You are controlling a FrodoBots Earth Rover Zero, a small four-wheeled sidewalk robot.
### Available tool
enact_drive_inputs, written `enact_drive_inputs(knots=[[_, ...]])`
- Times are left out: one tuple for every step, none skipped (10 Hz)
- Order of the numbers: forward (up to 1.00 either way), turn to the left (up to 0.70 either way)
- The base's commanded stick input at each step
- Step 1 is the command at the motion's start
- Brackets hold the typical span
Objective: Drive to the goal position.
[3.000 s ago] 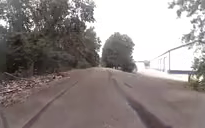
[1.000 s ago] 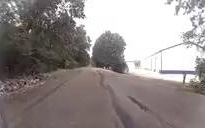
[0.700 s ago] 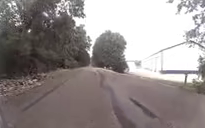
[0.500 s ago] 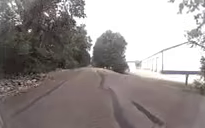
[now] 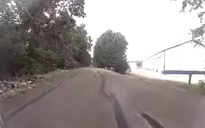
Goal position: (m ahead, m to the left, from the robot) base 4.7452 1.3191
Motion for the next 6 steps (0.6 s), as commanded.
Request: enact_drive_inputs(knots=[[0.70,0.00],[0.70,0.00],[0.70,0.00],[0.70,0.00],[0.70,0.00],[0.70,0.00]])
